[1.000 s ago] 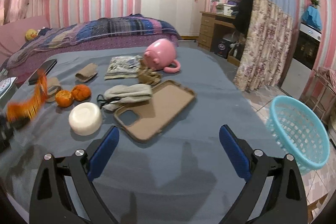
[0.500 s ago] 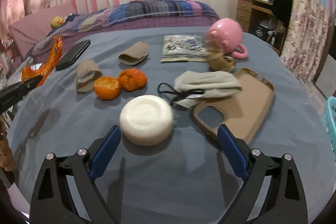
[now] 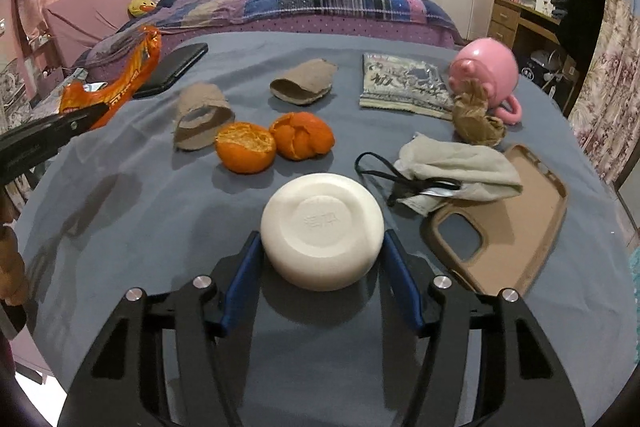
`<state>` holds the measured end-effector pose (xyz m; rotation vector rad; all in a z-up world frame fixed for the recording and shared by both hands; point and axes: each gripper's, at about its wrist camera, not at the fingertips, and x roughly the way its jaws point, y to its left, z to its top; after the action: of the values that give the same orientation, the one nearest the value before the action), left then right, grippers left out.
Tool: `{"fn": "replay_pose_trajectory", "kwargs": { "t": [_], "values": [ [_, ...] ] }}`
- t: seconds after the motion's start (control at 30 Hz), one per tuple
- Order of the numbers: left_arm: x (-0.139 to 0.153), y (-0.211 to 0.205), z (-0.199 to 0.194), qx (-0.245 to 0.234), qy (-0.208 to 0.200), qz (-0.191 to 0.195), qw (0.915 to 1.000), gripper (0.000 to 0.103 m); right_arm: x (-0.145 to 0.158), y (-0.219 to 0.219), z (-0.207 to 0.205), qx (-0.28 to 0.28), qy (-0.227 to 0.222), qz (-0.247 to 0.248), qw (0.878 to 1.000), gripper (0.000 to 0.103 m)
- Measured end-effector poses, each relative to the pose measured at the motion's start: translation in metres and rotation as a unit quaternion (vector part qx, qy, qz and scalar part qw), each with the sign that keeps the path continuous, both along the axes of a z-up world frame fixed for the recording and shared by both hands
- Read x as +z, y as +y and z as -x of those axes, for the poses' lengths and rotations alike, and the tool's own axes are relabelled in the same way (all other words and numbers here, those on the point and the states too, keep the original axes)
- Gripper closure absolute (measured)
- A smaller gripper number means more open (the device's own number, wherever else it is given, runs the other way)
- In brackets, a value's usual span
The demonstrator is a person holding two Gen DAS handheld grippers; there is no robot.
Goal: Collect trash
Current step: 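Grasp the orange snack wrapper with the left tool while the right tool grasps the white round lid, then carry the orange wrapper and white lid with both tools over the blue basket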
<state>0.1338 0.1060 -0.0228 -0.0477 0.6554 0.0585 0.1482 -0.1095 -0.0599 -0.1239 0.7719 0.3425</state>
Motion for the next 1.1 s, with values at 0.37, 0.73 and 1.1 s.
{"fn": "replay_pose_trajectory", "kwargs": {
  "t": [0.37, 0.73, 1.1],
  "values": [
    [0.022, -0.046, 0.007, -0.028, -0.014, -0.005, 0.9995, 0.082, 0.029, -0.061, 0.036, -0.027, -0.037, -0.007, 0.999, 0.043],
    [0.033, -0.115, 0.001, -0.082, -0.021, -0.024, 0.9961, 0.082, 0.057, -0.162, 0.050, -0.125, -0.078, -0.020, 0.989, 0.043],
    [0.049, -0.208, -0.018, -0.160, -0.035, -0.012, 0.9864, 0.082, 0.057, -0.266, 0.060, -0.254, -0.074, -0.011, 0.964, 0.043]
  ]
}}
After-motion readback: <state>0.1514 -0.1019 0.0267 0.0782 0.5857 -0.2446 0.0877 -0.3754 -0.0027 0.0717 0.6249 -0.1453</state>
